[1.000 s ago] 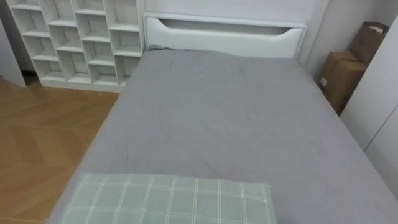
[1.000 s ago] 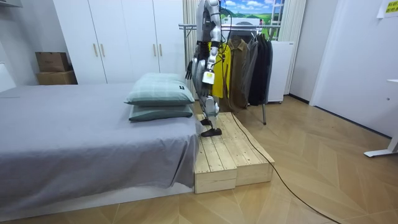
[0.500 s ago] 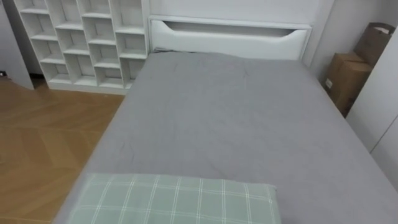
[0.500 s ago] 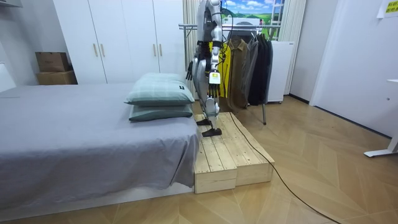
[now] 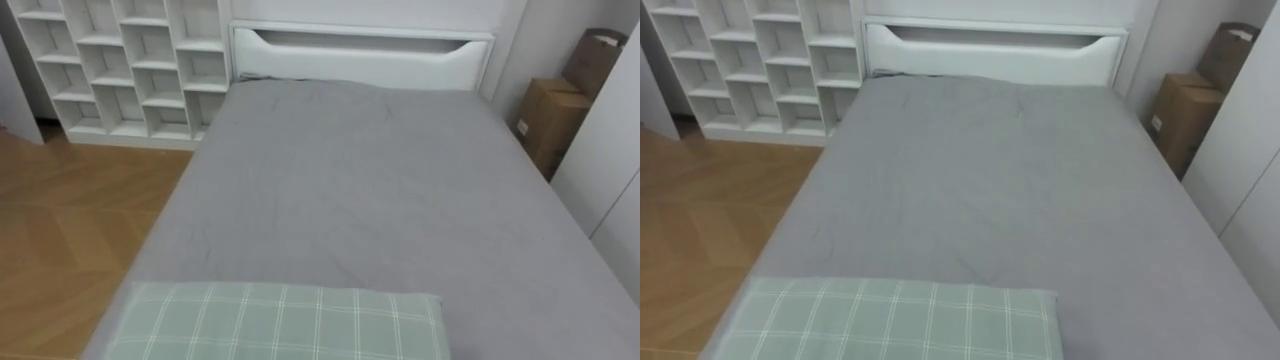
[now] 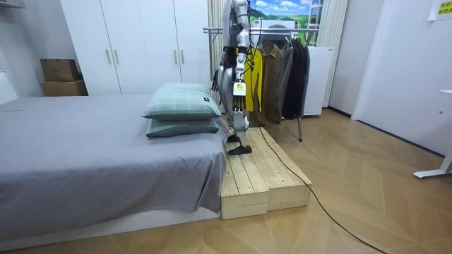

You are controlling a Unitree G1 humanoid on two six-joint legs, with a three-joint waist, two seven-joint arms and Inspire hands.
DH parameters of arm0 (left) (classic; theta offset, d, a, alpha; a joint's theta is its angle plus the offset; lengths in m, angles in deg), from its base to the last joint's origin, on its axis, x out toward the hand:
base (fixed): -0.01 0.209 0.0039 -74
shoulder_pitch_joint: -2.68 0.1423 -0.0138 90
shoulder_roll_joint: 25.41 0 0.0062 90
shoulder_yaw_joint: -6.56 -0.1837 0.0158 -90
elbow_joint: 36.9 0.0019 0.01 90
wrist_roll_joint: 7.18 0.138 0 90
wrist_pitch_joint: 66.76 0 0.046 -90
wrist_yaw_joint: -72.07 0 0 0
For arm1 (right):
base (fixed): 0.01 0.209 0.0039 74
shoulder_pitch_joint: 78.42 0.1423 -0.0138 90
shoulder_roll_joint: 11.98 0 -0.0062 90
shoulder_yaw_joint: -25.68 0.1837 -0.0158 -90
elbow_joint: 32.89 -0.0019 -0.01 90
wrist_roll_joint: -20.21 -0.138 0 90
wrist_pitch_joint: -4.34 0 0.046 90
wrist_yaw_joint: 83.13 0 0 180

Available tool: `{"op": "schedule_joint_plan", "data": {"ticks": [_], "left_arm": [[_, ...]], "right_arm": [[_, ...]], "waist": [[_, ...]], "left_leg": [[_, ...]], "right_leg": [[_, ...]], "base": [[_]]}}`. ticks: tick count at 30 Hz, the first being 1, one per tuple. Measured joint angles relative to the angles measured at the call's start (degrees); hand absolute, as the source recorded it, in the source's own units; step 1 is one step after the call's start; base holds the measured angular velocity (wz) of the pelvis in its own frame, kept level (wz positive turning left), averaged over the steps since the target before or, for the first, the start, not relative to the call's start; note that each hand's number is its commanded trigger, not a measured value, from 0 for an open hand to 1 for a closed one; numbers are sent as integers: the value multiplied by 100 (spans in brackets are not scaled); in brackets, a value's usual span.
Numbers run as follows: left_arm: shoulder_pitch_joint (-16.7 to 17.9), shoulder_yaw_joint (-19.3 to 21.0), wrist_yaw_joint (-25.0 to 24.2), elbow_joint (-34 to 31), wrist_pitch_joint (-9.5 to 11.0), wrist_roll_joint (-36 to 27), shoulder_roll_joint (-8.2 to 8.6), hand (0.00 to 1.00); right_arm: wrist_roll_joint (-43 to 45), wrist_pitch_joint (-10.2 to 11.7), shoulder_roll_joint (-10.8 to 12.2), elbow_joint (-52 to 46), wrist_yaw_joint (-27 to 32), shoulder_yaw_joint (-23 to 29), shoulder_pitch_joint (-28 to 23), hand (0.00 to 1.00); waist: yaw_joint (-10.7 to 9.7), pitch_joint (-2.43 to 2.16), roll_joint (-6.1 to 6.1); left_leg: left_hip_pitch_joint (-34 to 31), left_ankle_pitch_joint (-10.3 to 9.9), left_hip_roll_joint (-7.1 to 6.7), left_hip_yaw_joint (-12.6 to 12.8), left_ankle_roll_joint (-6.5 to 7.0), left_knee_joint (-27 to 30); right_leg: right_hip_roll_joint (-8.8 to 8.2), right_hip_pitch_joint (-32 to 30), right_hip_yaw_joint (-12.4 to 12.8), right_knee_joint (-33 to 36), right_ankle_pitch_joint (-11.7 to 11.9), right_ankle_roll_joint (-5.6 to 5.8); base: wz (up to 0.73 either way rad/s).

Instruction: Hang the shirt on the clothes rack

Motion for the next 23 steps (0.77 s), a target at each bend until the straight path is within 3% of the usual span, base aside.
{"op": "schedule_joint_plan", "data": {"ticks": [15,23], "left_arm": [[21,-9,-296,2,-174,-1,18,0],[29,-118,-310,-4,-254,0,21,0]], "right_arm": [[-56,-9,-23,-1,0,-1,-35,0],[-59,-123,-49,-10,8,-2,-24,0]], "waist": [[0,18,75],[-1,18,103]], "left_leg": [[10,-1,6,0,0,-5],[12,-1,6,1,0,-5]], "right_leg": [[10,1,14,13,3,-5],[10,1,16,13,3,-5]], "base": [[0],[0]]}}
